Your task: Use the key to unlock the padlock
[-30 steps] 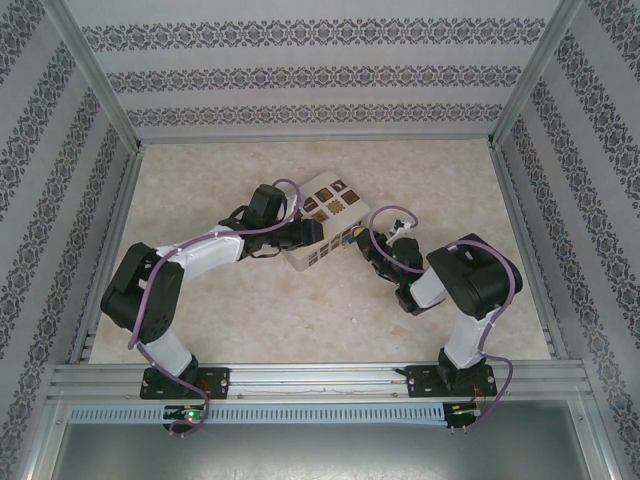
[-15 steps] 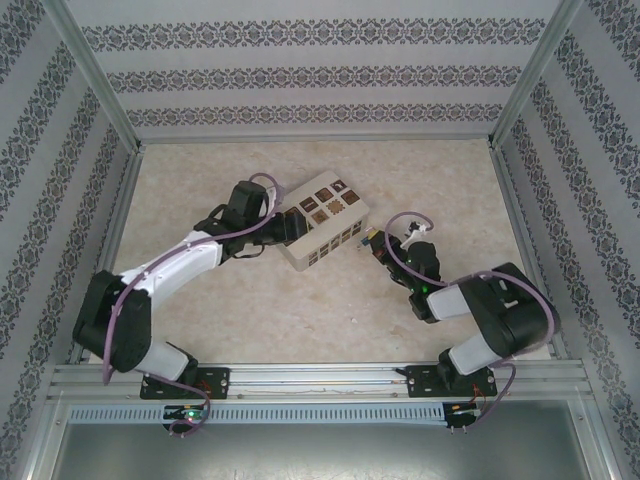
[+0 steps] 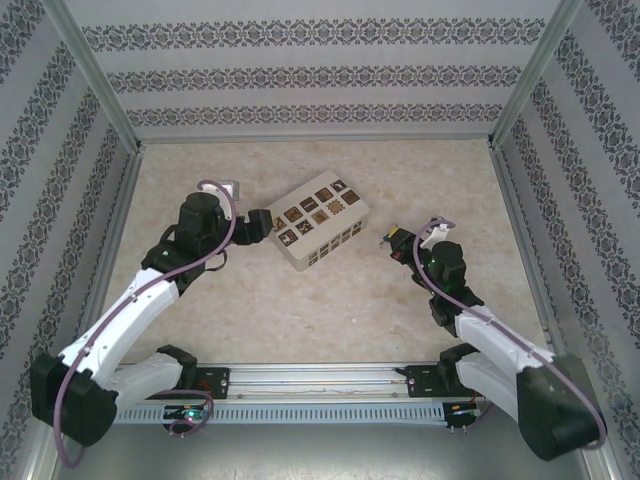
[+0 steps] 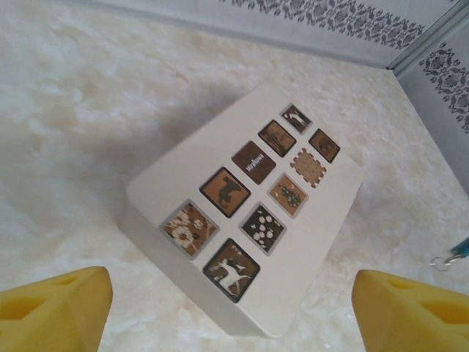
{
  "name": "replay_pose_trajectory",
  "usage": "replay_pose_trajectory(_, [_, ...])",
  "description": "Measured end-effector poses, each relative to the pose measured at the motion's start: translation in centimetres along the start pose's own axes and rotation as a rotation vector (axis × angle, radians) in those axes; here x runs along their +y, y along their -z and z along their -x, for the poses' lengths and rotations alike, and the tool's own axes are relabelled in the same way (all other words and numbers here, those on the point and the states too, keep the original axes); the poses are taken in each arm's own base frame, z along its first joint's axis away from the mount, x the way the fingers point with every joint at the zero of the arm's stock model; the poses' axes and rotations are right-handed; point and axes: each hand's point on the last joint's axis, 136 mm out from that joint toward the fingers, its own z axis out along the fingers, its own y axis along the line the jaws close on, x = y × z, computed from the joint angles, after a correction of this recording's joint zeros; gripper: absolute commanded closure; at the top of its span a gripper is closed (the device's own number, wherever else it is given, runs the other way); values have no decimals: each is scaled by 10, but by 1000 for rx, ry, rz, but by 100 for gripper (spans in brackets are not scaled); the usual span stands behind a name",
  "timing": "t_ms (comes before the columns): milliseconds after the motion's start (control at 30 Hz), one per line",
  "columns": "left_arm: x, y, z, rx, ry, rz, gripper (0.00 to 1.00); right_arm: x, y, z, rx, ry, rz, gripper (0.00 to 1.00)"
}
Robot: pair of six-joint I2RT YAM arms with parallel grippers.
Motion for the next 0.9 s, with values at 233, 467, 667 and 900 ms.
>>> replay_pose_trajectory(233, [17, 22, -2, -86, -141, 72, 1, 19, 19, 20, -22, 96, 0, 100])
replay_pose_trajectory(467, [27, 29, -24, -99, -324, 81, 1, 21, 30, 15, 28, 136, -22, 100])
replay_pose_trajectory(667, [24, 30, -44, -83, -474, 29, 1, 13, 34, 4, 79, 134, -55, 100])
replay_pose_trajectory(900, [37, 18, -86, -2, -542, 12, 1, 9, 35, -3, 121, 126, -73, 100])
